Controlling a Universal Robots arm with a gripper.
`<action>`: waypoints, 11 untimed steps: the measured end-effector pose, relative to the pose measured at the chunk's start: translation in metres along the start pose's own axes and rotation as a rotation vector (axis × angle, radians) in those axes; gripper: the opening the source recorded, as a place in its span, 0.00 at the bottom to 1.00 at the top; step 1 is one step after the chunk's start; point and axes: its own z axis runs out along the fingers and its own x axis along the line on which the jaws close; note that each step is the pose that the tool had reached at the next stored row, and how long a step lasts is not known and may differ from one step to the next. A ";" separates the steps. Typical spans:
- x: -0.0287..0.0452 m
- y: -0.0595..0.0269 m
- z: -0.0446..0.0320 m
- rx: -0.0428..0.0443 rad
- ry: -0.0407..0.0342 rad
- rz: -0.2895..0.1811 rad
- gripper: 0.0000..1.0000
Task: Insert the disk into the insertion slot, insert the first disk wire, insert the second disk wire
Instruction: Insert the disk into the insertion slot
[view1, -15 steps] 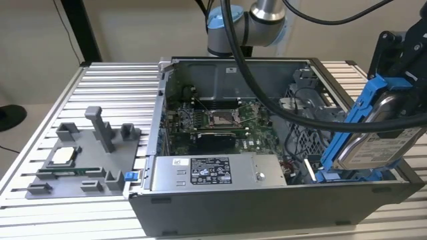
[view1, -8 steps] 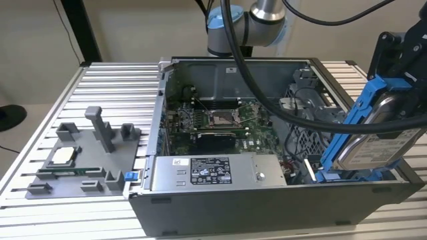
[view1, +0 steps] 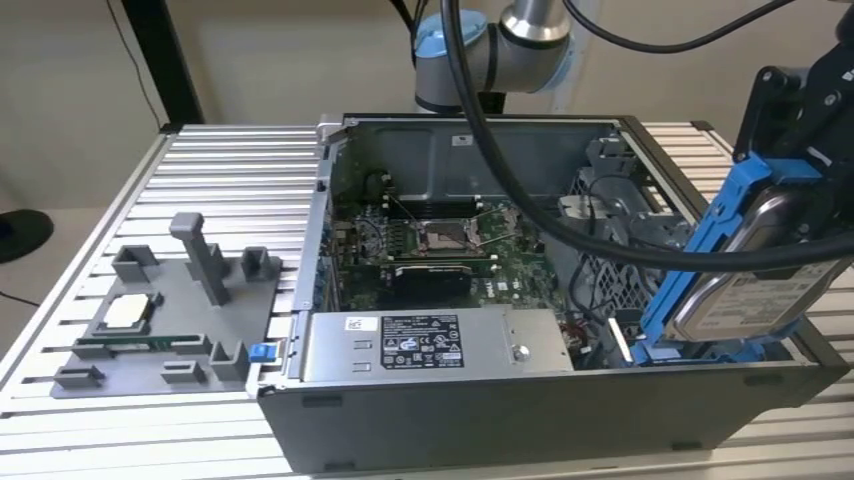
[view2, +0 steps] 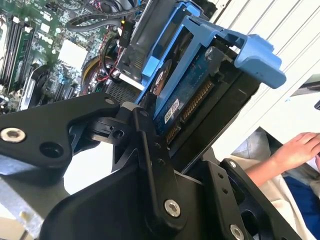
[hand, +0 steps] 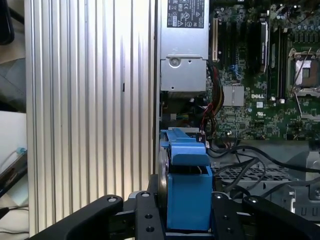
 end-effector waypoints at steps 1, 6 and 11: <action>0.0000 0.0000 0.0003 0.0000 0.0000 0.000 0.00; 0.0000 -0.0003 0.0015 0.0000 -0.0001 0.000 0.00; 0.0000 -0.0003 0.0023 0.0000 0.0002 0.000 0.00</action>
